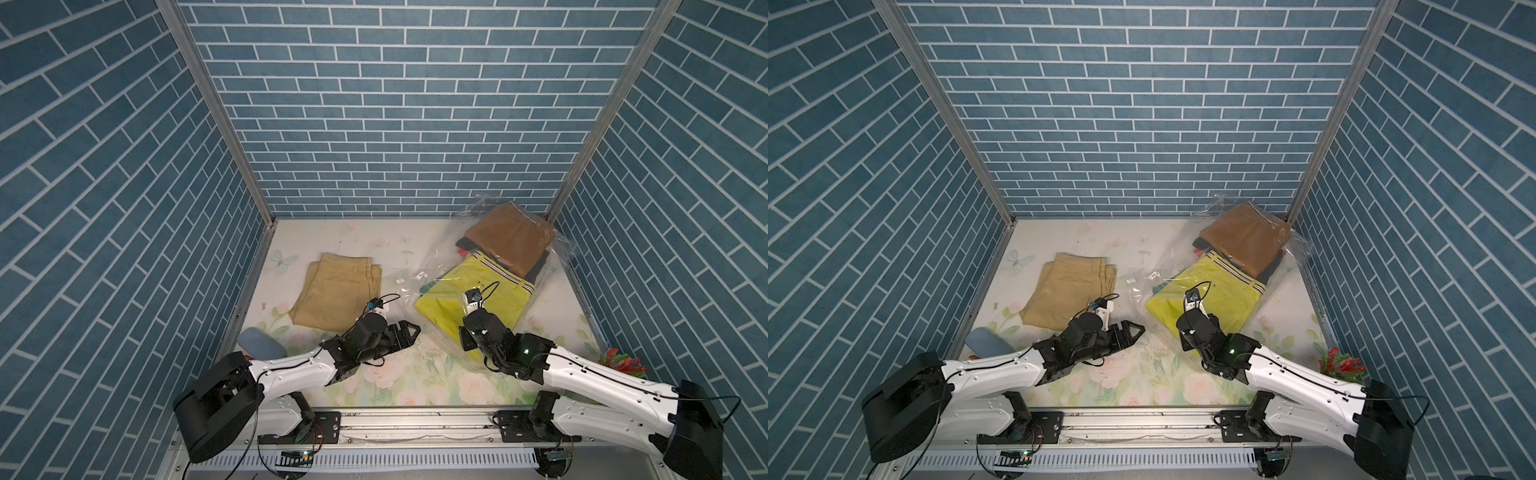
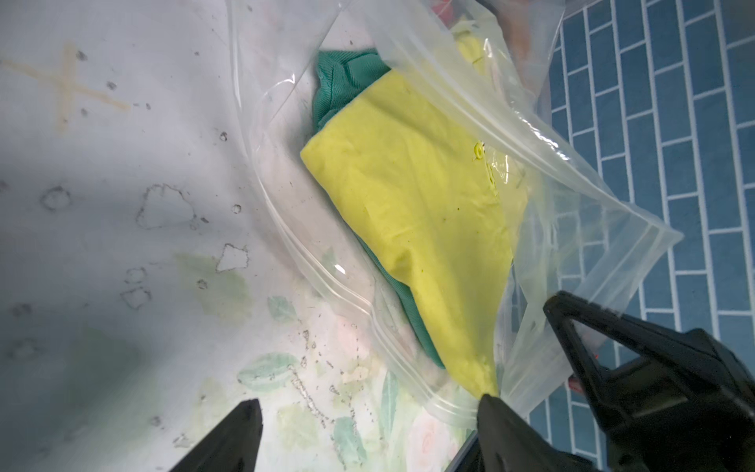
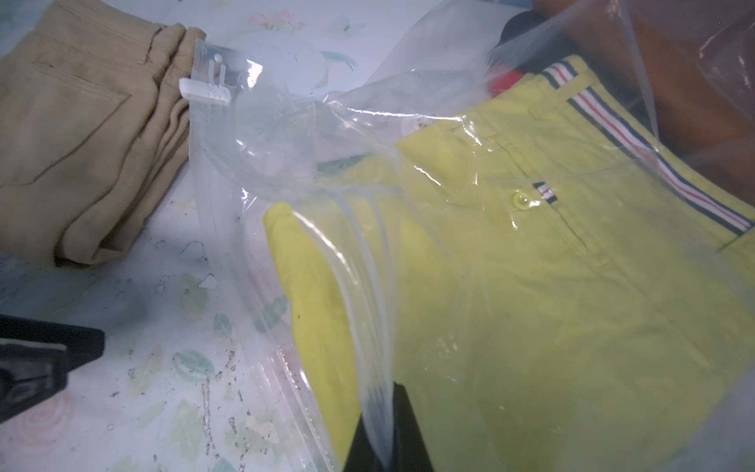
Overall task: Take the trousers out of the vacuum bag
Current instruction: Open the vacuum bag at the center of the board.
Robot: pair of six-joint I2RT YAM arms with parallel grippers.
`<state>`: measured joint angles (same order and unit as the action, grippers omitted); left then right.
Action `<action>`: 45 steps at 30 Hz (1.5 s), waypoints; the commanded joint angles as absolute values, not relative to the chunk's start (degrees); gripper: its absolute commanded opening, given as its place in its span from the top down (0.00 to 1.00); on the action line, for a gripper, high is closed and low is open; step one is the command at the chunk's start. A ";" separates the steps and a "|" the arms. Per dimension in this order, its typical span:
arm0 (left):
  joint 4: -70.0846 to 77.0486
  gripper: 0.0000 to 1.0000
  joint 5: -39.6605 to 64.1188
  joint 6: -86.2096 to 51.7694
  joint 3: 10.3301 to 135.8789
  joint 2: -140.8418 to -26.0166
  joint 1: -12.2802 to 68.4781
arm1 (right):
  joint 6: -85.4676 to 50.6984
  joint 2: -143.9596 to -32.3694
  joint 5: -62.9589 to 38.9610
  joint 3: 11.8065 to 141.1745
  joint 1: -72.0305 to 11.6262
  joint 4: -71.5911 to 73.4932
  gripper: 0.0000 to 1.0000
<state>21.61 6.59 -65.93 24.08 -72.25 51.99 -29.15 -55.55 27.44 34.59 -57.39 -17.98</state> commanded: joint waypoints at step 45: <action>36.23 0.32 5.92 -74.17 37.75 -98.84 55.65 | -26.81 -49.02 22.73 32.22 -57.82 -11.63 1.00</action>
